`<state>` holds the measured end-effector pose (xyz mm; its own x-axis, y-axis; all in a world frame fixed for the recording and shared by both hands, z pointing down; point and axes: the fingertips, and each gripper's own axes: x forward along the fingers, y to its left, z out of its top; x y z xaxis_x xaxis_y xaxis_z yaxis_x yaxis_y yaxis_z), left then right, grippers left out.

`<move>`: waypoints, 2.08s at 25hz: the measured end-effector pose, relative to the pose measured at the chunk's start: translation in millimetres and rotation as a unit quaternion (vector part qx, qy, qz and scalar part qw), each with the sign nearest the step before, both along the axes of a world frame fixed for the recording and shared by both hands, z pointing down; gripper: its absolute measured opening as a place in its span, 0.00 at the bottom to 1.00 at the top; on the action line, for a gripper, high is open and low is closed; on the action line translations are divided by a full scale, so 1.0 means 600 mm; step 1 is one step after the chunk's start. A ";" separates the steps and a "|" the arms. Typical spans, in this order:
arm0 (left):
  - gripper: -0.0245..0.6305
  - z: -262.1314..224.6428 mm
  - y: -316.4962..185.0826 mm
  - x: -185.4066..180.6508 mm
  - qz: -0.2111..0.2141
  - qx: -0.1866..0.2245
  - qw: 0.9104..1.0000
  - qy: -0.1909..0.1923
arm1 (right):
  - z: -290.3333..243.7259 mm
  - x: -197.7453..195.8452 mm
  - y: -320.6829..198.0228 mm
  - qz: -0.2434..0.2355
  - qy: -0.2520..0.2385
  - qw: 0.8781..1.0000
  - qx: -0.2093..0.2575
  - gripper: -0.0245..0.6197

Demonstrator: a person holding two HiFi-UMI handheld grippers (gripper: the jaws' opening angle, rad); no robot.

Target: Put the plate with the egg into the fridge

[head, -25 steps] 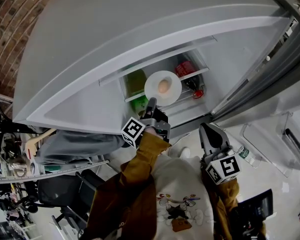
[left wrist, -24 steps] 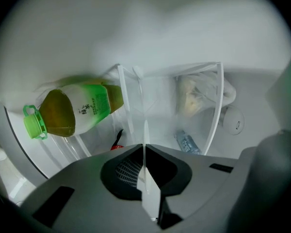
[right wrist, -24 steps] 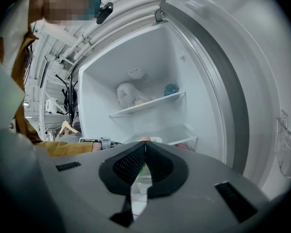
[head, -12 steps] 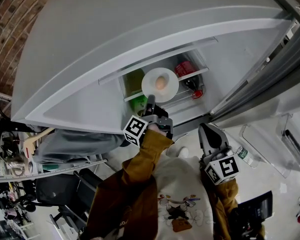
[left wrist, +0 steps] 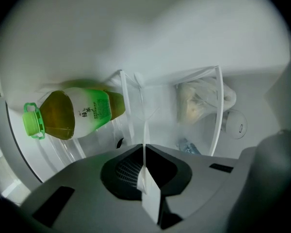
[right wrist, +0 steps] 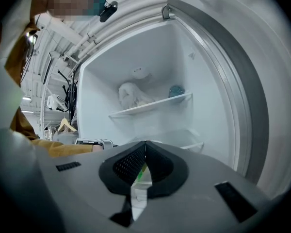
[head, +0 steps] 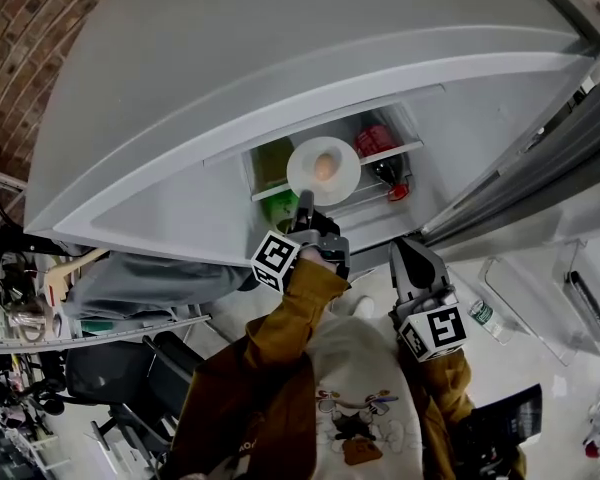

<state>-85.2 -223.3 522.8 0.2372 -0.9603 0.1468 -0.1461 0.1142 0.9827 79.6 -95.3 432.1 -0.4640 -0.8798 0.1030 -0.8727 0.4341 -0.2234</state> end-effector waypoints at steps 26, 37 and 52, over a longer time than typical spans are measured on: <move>0.07 0.012 -0.025 -0.012 -0.069 -0.014 0.997 0.009 | 0.022 -0.005 -0.031 -0.010 0.015 1.000 -0.010 0.04; 0.07 0.009 -0.042 -0.010 -0.061 0.006 0.998 0.022 | 0.026 -0.010 -0.030 -0.012 0.014 1.000 -0.016 0.04; 0.21 0.005 -0.043 -0.013 -0.047 0.009 0.999 0.011 | 0.027 -0.019 -0.029 -0.008 0.010 1.000 -0.017 0.04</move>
